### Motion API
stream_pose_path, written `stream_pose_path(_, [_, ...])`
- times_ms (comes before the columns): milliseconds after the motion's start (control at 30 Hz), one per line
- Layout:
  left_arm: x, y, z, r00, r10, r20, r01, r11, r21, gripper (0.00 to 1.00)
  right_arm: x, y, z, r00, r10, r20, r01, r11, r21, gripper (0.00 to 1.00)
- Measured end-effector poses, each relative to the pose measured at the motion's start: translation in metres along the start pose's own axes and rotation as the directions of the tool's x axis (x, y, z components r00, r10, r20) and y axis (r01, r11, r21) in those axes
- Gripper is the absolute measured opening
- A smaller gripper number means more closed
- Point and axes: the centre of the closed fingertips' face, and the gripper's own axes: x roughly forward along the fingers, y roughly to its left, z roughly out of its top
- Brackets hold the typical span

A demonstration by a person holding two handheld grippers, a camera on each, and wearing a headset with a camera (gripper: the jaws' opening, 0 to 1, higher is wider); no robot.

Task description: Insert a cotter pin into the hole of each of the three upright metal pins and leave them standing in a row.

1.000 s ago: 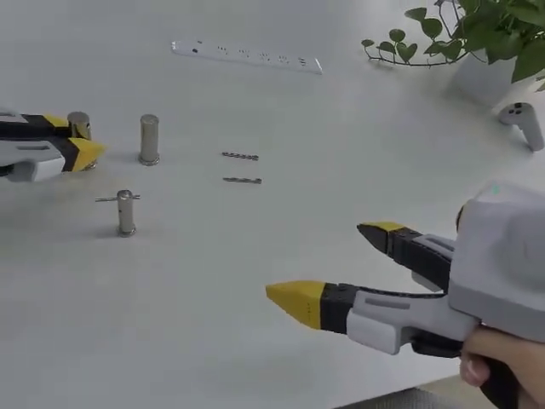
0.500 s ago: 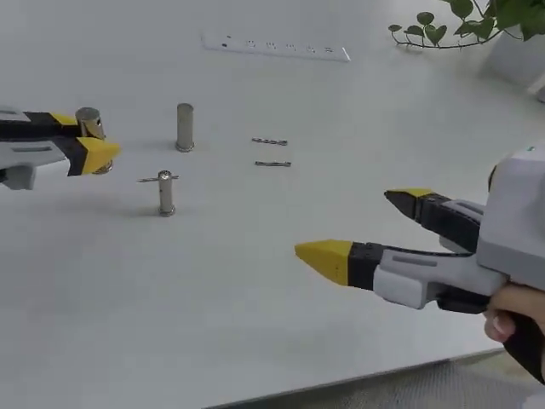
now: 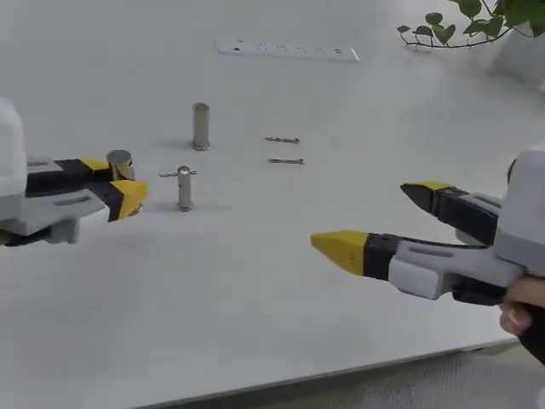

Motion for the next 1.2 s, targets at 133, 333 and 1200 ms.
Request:
stream_pose_path(133, [0.003,-0.009,-0.002,0.9999,-0.004,0.010,0.004,0.999,-0.047,0.09,-0.001,0.001,0.000,1.0000,-0.003,0.003,0.003,1.000,-0.003,0.84])
stream_pose_path(333, [0.010,-0.023,-0.014,0.9997,-0.016,-0.018,0.014,0.997,-0.080,0.09,-0.003,0.003,0.002,0.9998,-0.010,0.019,0.010,1.000,-0.002,0.84])
stream_pose_path(1200, [0.050,-0.031,-0.027,0.9944,0.007,-0.105,-0.009,1.000,-0.018,0.09,-0.008,-0.001,0.004,0.9987,-0.035,0.039,0.034,0.999,0.019,0.83])
